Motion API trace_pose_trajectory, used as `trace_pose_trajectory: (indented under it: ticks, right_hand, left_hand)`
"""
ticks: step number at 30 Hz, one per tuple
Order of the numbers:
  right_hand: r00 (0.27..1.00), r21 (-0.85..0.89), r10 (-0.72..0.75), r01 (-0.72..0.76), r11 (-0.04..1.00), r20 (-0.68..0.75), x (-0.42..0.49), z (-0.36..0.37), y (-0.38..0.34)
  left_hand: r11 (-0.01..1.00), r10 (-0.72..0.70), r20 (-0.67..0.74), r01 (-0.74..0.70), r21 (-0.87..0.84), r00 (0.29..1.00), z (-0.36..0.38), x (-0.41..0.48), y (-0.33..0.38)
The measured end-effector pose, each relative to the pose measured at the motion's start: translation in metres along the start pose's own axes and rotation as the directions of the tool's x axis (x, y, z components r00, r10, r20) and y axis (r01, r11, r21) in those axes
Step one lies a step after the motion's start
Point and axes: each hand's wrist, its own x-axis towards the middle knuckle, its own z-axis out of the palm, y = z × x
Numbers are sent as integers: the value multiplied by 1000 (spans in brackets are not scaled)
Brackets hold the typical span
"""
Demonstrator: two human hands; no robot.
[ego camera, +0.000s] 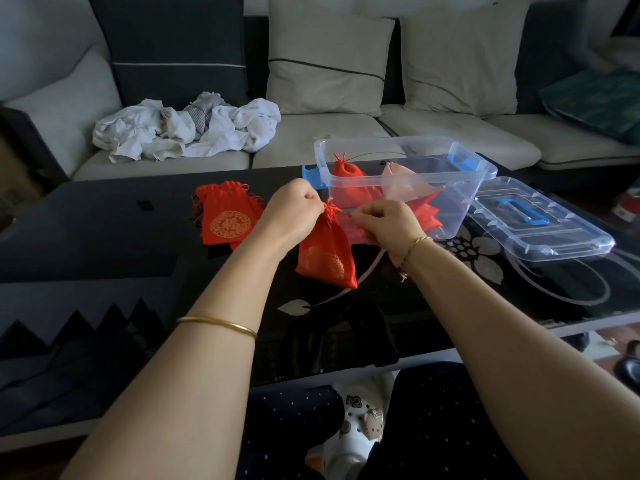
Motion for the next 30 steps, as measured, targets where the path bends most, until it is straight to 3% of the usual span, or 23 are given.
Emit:
trace_pose_trajectory:
  ticks: [3, 6, 9, 12, 16, 20, 23, 27, 30]
  right_hand:
    - [968, 143, 117, -151, 978, 222, -10, -4, 1]
    - [914, -25, 176, -180, 983, 366, -16, -6, 13]
    - [946, -183, 151, -101, 978, 285, -19, -5, 19]
    - [986, -159, 58, -33, 987, 157, -22, -15, 12]
    - [993, -209, -33, 57, 976, 117, -30, -39, -10]
    - [986, -205, -142, 122, 971, -84, -11, -68, -38]
    - [983, -110, -109, 93, 990, -150, 27, -87, -57]
    - [971, -447, -20, -92, 890, -240, 94, -103, -65]
    - [982, -716, 127, -189, 672, -141, 122, -99, -55]
  left_hand:
    - [984, -94, 12, 95, -150, 995, -2, 2, 0]
    - [950, -137, -2, 131, -285, 991, -3, 6, 2]
    - [895, -182, -8, 163, -415, 983, -2, 11, 6]
    - [821, -203, -3, 169, -545, 979, 1, 14, 14]
    - [755, -181, -12, 131, -642, 983, 3, 20, 29]
    - [676, -147, -33, 76, -733, 989, 4, 35, 54]
    - [673, -145, -76, 42, -738, 986, 4, 53, 68]
    - [764, -178, -118, 61, -643, 977, 8, 78, 64]
    - [799, -215, -183, 65, -598, 959, 9, 89, 53]
